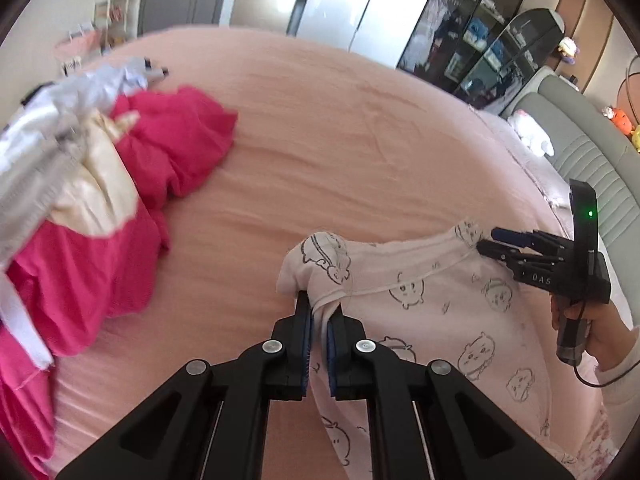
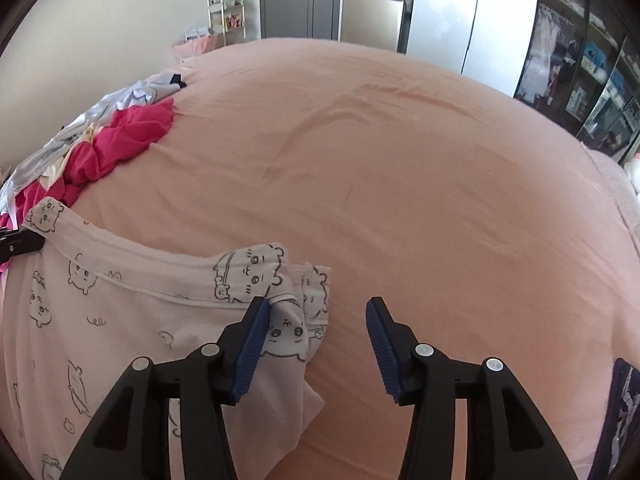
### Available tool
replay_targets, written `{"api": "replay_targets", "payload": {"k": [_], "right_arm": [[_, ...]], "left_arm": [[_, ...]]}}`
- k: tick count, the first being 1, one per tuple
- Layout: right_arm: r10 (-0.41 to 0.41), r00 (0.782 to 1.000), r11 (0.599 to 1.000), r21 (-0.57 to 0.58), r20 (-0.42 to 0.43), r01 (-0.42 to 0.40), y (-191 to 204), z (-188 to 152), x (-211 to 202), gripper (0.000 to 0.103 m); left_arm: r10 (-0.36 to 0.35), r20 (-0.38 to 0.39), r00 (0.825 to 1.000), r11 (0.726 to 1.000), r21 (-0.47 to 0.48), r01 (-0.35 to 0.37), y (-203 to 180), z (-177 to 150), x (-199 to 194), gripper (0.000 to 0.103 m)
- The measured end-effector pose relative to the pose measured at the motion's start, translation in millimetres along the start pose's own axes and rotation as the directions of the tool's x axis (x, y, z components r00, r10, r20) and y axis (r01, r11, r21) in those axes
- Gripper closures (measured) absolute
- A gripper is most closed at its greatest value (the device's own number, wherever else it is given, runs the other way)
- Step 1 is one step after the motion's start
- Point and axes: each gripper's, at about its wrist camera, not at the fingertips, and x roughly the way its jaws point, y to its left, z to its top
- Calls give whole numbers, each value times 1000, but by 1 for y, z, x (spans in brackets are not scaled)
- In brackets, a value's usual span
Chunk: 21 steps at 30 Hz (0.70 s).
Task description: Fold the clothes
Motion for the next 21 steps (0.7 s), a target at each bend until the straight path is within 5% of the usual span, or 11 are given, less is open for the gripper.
{"api": "replay_targets", "payload": {"k": [2, 3, 5, 6, 7, 9, 10, 11, 14, 18, 21], "right_arm": [[7, 999, 1000, 16, -40, -6, -1, -5, 9, 53], [0, 1000, 1000, 22, -23, 1, 0, -6, 5, 53], [-29, 999, 1000, -9, 42, 29, 8, -6, -15, 53], [-27, 997, 999, -35, 73, 30, 14, -5, -25, 53], [-23, 994, 998, -61, 103, 30, 20, -4, -34, 53], [15, 996, 995, -103, 84, -6, 32, -2, -35, 53], [29, 998, 993, -119, 63, -22, 37, -2, -29, 53], [26, 999, 991, -133, 35, -21, 40, -4, -21, 53], [-21, 999, 995, -101, -46, 16, 33, -13, 1, 53], [-71, 997, 997, -10, -5, 71, 21, -12, -9, 53], [-52, 999, 998, -42, 10, 53, 29, -9, -10, 53]], "left_arm": [[4, -63, 998, 999, -46, -7, 9, -3, 14, 96], [22, -28, 999, 1000, -20, -22, 4, -2, 4, 95], [79, 54, 995, 995, 55, -82, -6, 0, -17, 82], [117, 102, 988, 987, 102, -128, -12, 1, -27, 64], [176, 179, 968, 969, 144, -202, -18, 0, -36, 40], [321, 319, 892, 907, 168, -387, -21, -5, -41, 26], [394, 314, 864, 874, 164, -458, -19, -4, -37, 26], [394, 293, 871, 876, 166, -452, -17, -5, -33, 26], [215, 265, 940, 938, 212, -274, -14, -11, -31, 27], [99, 215, 971, 965, 215, -146, -20, -9, -18, 31], [64, 153, 986, 958, 268, -104, -34, -11, -3, 37]]}}
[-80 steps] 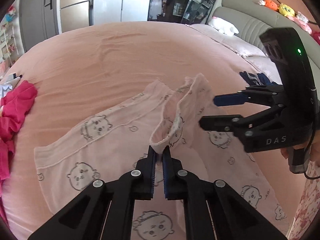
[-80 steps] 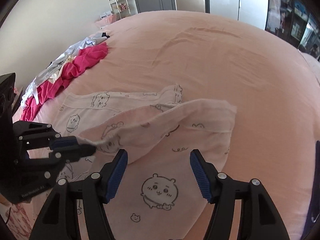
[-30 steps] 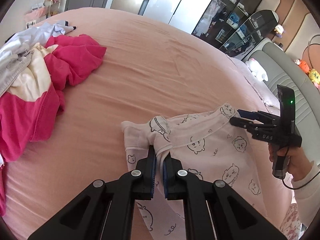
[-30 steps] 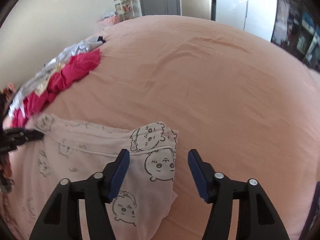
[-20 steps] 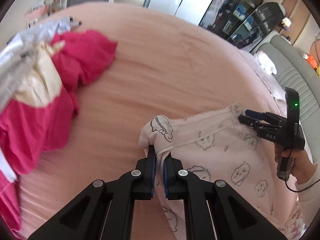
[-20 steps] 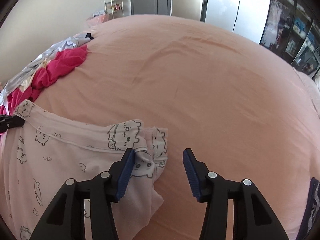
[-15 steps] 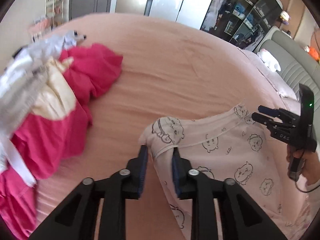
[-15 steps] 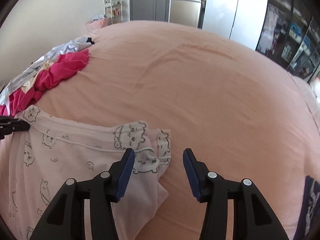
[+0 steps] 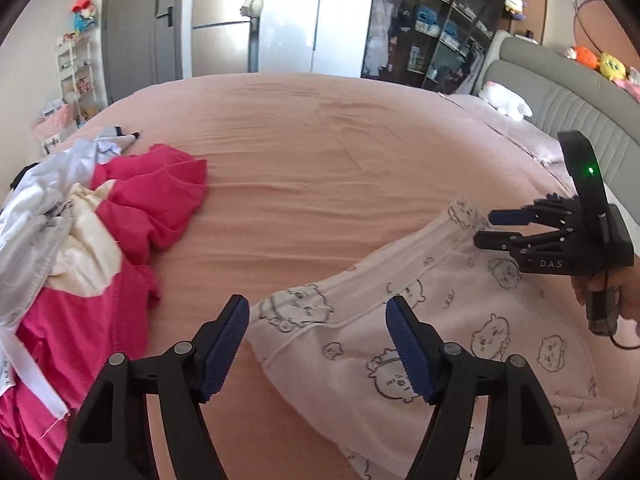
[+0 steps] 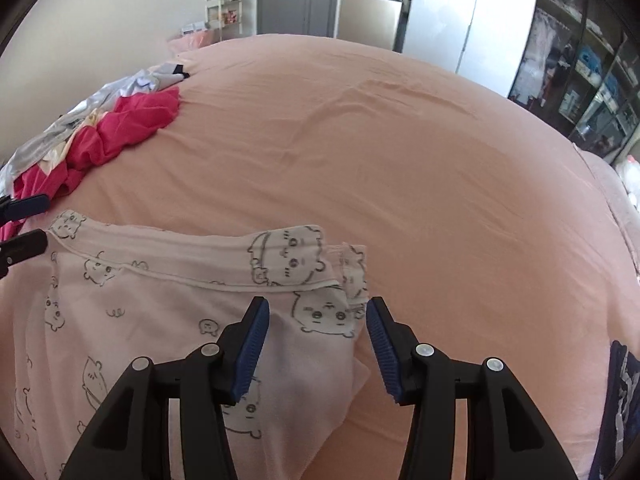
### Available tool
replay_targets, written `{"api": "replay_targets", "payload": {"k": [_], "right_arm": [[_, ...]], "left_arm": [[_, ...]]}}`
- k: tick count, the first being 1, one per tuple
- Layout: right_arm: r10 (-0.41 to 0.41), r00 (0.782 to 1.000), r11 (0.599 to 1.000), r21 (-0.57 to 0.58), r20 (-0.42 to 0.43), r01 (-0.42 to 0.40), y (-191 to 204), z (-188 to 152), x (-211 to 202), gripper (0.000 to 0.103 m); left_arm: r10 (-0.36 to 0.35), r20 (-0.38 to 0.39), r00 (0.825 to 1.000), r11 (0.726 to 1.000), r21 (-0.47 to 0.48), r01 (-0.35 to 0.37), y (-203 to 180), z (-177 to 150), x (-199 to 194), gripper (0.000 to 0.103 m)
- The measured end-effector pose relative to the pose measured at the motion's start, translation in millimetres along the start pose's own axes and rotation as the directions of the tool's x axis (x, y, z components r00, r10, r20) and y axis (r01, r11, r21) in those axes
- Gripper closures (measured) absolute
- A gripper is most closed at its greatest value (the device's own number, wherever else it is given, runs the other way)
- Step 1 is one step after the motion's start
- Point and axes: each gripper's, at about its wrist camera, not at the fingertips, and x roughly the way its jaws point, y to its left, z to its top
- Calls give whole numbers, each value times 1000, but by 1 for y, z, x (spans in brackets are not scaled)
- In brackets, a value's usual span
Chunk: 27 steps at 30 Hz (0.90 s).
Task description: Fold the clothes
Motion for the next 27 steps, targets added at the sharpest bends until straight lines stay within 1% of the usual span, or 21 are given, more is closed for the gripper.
{"api": "replay_targets", "payload": {"k": [1, 2, 3, 4, 5, 6, 7, 9, 11, 12, 13, 14, 16, 17, 18, 19, 20, 22, 24, 26, 27], "right_arm": [[8, 1000, 1000, -27, -13, -8, 5, 0, 3, 53], [-7, 1000, 999, -44, -22, 7, 5, -2, 7, 53], [-25, 999, 998, -59, -30, 23, 5, -3, 10, 53], [-42, 998, 996, -75, -38, 39, 5, -5, 13, 45], [-73, 996, 995, -65, -49, 70, 0, -4, 13, 44], [-118, 992, 990, -83, -48, 114, -2, -4, 10, 42], [-165, 985, 982, -104, -45, 160, -4, -3, 7, 38], [-195, 981, 972, -134, -13, 191, 0, -3, -3, 37], [-192, 981, 968, -162, 6, 191, 11, -1, -9, 37], [-165, 986, 973, -160, 28, 168, 16, 1, -13, 37], [-113, 992, 982, -146, 47, 118, 20, 2, -17, 35], [-59, 997, 989, -131, 48, 65, 23, 3, -18, 35], [-99, 995, 982, -161, -20, 94, 29, -2, -3, 35], [-121, 991, 978, -178, -55, 110, 32, -4, 5, 35], [-135, 989, 976, -177, -57, 123, 28, -8, 8, 35], [-117, 992, 986, -127, -54, 110, 19, -9, 5, 34], [-127, 989, 990, -71, -70, 122, 8, -9, 3, 34], [-122, 991, 992, 6, -54, 123, -8, -8, -3, 34], [-98, 995, 994, 51, -21, 99, -16, -5, -8, 33], [-80, 997, 996, 47, -17, 81, -17, 1, -4, 32], [-84, 996, 996, 35, -28, 85, -15, 1, 3, 32]], "left_arm": [[2, -34, 999, 1000, 21, -1, -5, -1, 7, 42], [46, -83, 995, 998, 37, -43, -7, -4, 14, 49], [90, -131, 987, 995, 55, -84, -9, -8, 22, 65], [95, -148, 984, 995, 57, -88, -6, -10, 24, 66], [109, -152, 982, 994, 47, -102, -2, -8, 20, 66], [122, -155, 980, 992, 38, -118, 2, -6, 16, 66], [170, -146, 975, 985, 56, -163, 3, -4, 12, 65], [156, -120, 981, 987, 45, -151, 3, -2, 5, 65], [128, -97, 987, 992, 27, -126, 0, -1, 2, 65], [126, -93, 988, 992, 35, -123, -2, -1, 2, 65], [124, -89, 988, 992, 43, -120, -4, -1, 2, 65], [143, -119, 983, 990, 25, -141, 3, -3, 6, 65], [178, -181, 967, 983, -10, -183, 15, -7, 13, 63], [143, -183, 973, 986, -55, -155, 23, -8, 10, 63], [108, -182, 977, 987, -101, -128, 32, -10, 7, 63], [91, -155, 984, 987, -120, -110, 34, -8, -1, 63], [75, -126, 989, 986, -139, -92, 36, -5, -8, 63], [34, -109, 994, 988, -144, -50, 33, -2, -7, 63], [-7, -91, 996, 989, -148, -7, 30, 2, -6, 63], [-47, -73, 996, 988, -152, 36, 28, 6, -4, 63], [-39, -78, 996, 991, -135, 28, 26, 5, -4, 63]]}}
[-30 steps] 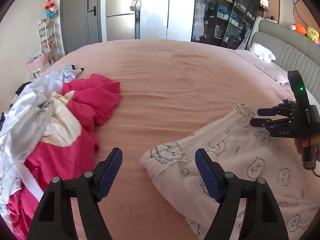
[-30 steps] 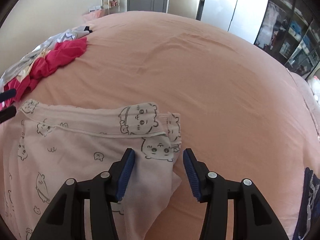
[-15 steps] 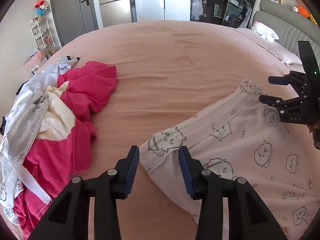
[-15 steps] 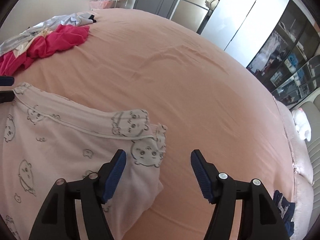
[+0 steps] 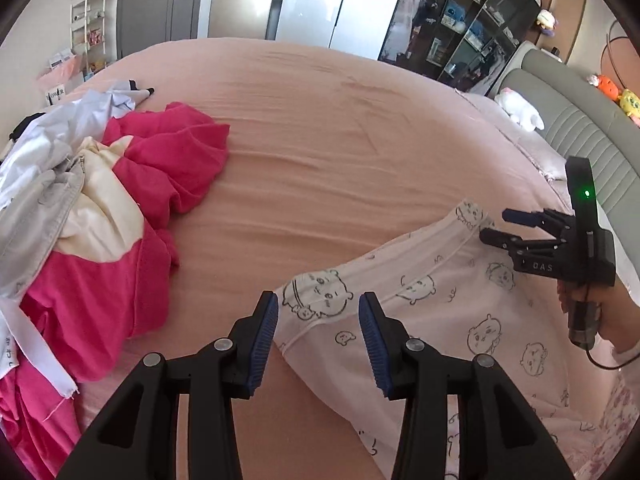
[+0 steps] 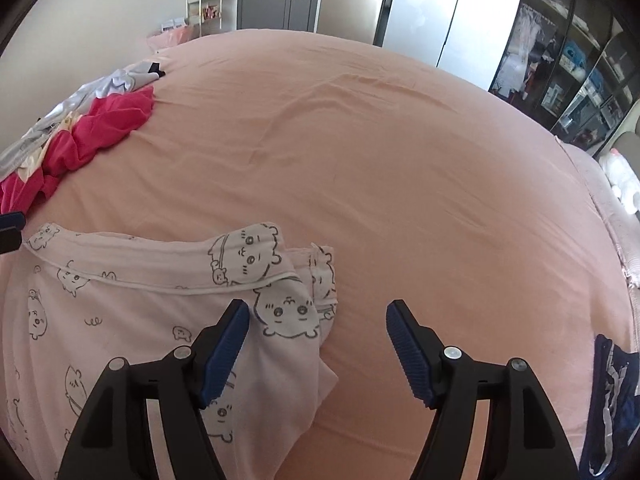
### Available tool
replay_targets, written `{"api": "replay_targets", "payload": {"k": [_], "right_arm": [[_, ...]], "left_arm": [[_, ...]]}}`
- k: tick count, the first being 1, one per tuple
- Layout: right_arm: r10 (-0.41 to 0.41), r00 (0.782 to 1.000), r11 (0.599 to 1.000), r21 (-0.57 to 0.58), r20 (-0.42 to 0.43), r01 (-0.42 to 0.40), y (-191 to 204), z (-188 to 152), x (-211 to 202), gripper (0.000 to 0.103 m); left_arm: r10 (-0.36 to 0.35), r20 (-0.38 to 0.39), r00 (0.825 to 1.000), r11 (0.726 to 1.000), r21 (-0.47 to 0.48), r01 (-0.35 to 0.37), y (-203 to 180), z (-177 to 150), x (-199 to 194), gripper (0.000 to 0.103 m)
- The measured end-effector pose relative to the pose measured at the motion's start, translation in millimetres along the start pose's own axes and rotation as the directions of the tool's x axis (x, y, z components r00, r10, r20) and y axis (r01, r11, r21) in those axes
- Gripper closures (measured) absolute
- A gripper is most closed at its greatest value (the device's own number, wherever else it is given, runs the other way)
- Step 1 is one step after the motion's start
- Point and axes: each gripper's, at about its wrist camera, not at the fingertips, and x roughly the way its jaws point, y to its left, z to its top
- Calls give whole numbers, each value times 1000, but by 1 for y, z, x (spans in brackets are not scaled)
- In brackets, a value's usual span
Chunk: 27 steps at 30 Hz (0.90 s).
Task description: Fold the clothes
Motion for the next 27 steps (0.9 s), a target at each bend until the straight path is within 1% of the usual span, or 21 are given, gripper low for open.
{"api": "replay_targets", "payload": {"k": [1, 2, 3, 4, 5, 6, 8, 9, 10, 13, 15, 16, 17, 18, 19, 21, 23, 24, 25, 26, 27], "right_arm": [[-6, 1000, 1000, -12, -11, 6, 2, 0, 7, 32], [-12, 1000, 1000, -25, -22, 12, 4, 0, 14, 32], [-11, 1000, 1000, -23, -29, 10, 1, -2, 18, 27], [-30, 999, 1000, -9, -30, 30, -4, -3, 16, 23], [-52, 998, 999, 5, -30, 52, -9, -4, 13, 23], [-73, 997, 997, 20, -30, 74, -14, -5, 10, 23], [-140, 990, 990, -4, -28, 140, -16, -10, 5, 23], [-173, 985, 985, -21, -24, 172, -16, -11, 2, 23], [-178, 984, 984, -14, -20, 178, -18, -12, 0, 23], [-188, 982, 982, 13, -7, 188, -23, -13, -8, 23], [-89, 995, 994, 62, 35, 87, -20, -12, -22, 23], [-29, 998, 997, 73, 56, 25, -16, -12, -30, 23], [10, 999, 999, 47, 45, -12, -7, -16, -31, 23], [47, 998, 999, 20, 30, -47, 3, -20, -32, 23], [83, 996, 997, -7, 15, -83, 13, -24, -34, 23], [45, 998, 997, -53, -54, -48, 23, -39, -27, 23], [66, 995, 998, 9, -76, -65, 16, -54, -39, 23], [78, 993, 996, 41, -86, -75, 11, -62, -45, 23], [96, 992, 994, 67, -84, -90, 7, -70, -56, 23], [107, 991, 992, 80, -76, -101, 5, -77, -70, 22], [126, 990, 990, 77, -68, -121, 7, -85, -84, 21]], "left_arm": [[9, -4, 1000, 1000, 17, -9, -2, -1, 0, 63], [48, 3, 999, 999, 24, -48, 0, 0, -3, 63], [87, 9, 996, 996, 30, -87, 1, 0, -6, 63], [137, -2, 991, 990, 26, -136, 5, 0, -4, 63], [179, -19, 984, 984, 22, -179, 9, -3, -4, 63], [174, -33, 984, 985, 13, -174, 13, -6, 0, 65], [163, -51, 985, 987, 5, -163, 17, -9, 7, 65], [174, -39, 984, 984, 29, -173, 11, -9, 8, 65], [186, -26, 982, 981, 53, -184, 6, -8, 8, 65], [157, 58, 986, 982, 94, -162, -9, -4, -5, 65], [106, 75, 991, 985, 129, -115, -16, -3, -10, 65], [113, 50, 992, 982, 144, -119, -19, -5, -4, 65], [173, 4, 985, 972, 162, -171, -18, -8, 9, 65], [233, -42, 972, 958, 182, -222, -18, -11, 22, 64], [265, -77, 961, 949, 197, -246, -16, -15, 32, 62], [290, -101, 952, 948, 170, -271, -21, -9, 20, 63], [229, -41, 973, 957, 193, -217, -42, -6, -12, 63], [197, -12, 980, 960, 206, -190, -53, -4, -27, 61], [126, -22, 992, 968, 220, -118, -65, -5, -38, 59], [64, -47, 997, 971, 233, -51, -78, -6, -41, 58], [-7, -82, 997, 970, 242, 27, -90, -10, -40, 57]]}}
